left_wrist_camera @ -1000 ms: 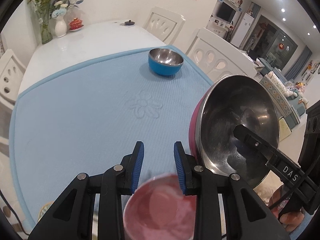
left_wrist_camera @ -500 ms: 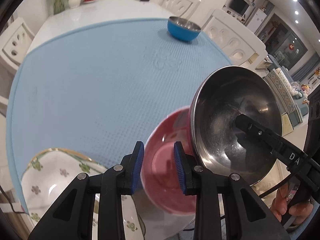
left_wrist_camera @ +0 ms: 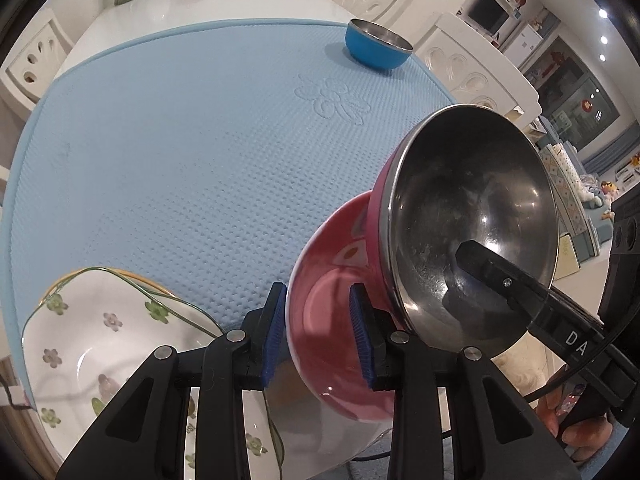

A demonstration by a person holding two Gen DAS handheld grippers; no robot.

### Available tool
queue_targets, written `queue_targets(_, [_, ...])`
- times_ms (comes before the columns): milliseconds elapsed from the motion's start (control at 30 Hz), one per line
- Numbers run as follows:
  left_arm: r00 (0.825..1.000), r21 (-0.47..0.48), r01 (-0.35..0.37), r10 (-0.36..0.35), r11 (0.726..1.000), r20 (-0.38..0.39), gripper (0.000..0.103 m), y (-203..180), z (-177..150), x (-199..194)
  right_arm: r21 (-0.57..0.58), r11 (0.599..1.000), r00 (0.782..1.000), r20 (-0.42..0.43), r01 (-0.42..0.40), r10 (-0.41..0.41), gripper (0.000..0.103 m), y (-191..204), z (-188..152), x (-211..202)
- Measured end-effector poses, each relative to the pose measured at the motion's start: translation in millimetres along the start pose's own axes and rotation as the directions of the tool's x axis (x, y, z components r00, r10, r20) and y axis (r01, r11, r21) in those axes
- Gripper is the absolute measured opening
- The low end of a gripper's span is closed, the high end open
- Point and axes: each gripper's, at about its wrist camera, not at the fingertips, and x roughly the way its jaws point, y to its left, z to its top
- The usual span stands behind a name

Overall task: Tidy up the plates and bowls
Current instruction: 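Lower the pink steel bowl with both grippers into the bunny bowl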

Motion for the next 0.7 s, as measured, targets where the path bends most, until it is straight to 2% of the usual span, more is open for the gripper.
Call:
queue_targets(300, [0.999,-0.064,0.024,-0.026,0.998,-0.025,0.030,10.7,-3.9,6.2,0.018,1.000,1.000,-0.021,0.000,0.000,0.026,-7.2,-3.1,-2.5])
queue_targets(533, [1.000,-0.099,0.021,-0.021,0.995,-0.001,0.030,21.5,-4.0,0.6,0.083,0.996,0.996,-0.085,-0.007,0.015,0.026,-18.6,-11.7,4.0])
queue_targets(633, [1.000,-0.125,0.018,-0.017,0.992,0.011,0.030,30.2,-3.6,-1.9,0.081,0.997,0.996,-0.089,-0.010,0.018,0.026,-17.6,-13.2,5.4])
queue_targets(700, [0.999,-0.143,0.050,-0.049,0.988,0.010,0.031,36.0,-4.2,-2.0,0.071,0.997,0.996,-0.086,-0.005,0.011,0.027,-14.6,-12.8,5.8])
